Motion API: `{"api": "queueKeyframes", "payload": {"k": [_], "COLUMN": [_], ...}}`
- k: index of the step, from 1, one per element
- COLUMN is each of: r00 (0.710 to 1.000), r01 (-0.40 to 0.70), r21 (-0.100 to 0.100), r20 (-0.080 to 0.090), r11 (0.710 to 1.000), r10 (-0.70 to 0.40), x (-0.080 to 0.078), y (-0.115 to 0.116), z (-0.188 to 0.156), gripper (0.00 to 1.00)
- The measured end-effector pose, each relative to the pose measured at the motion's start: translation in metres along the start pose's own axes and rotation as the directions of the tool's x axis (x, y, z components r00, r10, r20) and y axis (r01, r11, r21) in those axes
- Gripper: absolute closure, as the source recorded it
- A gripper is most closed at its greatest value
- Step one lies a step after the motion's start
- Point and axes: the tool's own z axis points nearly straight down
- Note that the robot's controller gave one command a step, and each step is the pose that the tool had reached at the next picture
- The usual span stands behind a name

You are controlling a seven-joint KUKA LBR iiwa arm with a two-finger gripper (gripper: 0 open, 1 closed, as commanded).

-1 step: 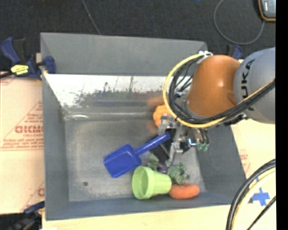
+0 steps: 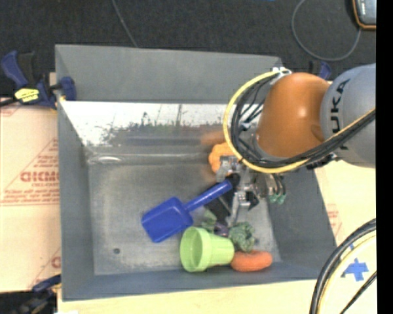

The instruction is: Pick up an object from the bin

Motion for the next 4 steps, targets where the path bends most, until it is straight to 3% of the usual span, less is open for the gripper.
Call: {"api": "queueKeyframes", "payload": {"k": [1,2,3,4], "r00": [1.0,1.0,1.0,0.997], "r01": [0.022,0.017,-0.002,0.075], "r21": [0.0,0.002,-0.002,0.003], "r20": [0.005,0.002,0.01,0.011], "r11": [1.0,1.0,1.0,0.997], "r10": [-0.022,-0.017,0.002,-0.075], "x": [0.003,-0.003,-0.002,0.005], "y": [0.017,-0.004,0.021,-0.007], "z": [-0.028,-0.017,-0.025,0.075], "gripper": [0.0,0.0,0.0,0.0]}}
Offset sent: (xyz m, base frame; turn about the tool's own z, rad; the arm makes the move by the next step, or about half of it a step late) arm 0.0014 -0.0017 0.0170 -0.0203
